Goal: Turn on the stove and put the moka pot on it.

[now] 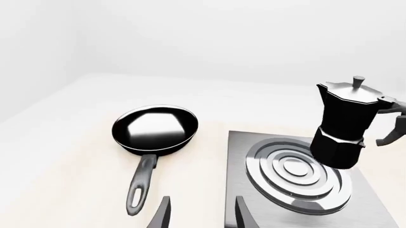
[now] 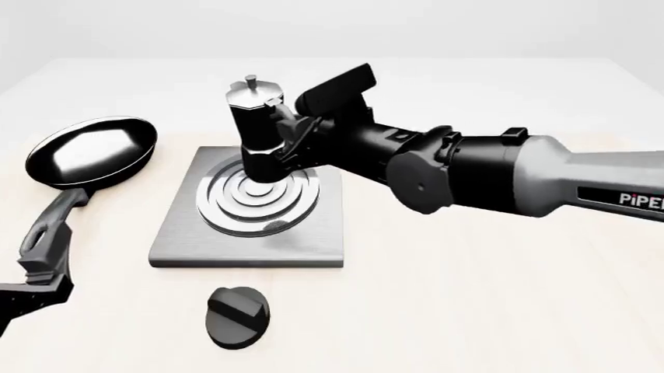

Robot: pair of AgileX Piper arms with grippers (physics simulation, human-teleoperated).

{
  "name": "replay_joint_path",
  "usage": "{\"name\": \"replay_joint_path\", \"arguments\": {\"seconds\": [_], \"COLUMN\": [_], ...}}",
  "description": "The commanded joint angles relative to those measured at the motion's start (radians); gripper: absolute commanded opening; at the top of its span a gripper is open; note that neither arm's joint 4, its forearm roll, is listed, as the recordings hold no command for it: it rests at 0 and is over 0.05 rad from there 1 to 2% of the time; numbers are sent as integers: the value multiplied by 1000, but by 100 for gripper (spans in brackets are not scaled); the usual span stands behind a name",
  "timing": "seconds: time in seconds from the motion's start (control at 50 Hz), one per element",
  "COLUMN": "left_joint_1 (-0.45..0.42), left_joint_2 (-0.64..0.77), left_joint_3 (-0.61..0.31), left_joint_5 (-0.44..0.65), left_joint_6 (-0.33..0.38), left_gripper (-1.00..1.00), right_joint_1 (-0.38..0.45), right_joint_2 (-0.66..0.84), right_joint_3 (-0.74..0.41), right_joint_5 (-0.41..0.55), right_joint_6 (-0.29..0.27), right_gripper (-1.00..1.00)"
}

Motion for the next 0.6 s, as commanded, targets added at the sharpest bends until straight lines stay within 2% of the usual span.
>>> {"name": "replay_joint_path", "arguments": {"seconds": [0.02,0.6], "left_joint_1": [3,15], "left_joint_2": [47,145], "left_joint_3": [0,0], "left_joint_5": [-39,-118], "left_joint_6": [-3,-2], "left_gripper": [100,100], "right_joint_1": [8,-5], "right_joint_2": [58,238], "right_joint_3": [-53,-169], "right_joint_5": [-29,-68], "right_joint_6": [13,20], "right_gripper": [-100,-100]}}
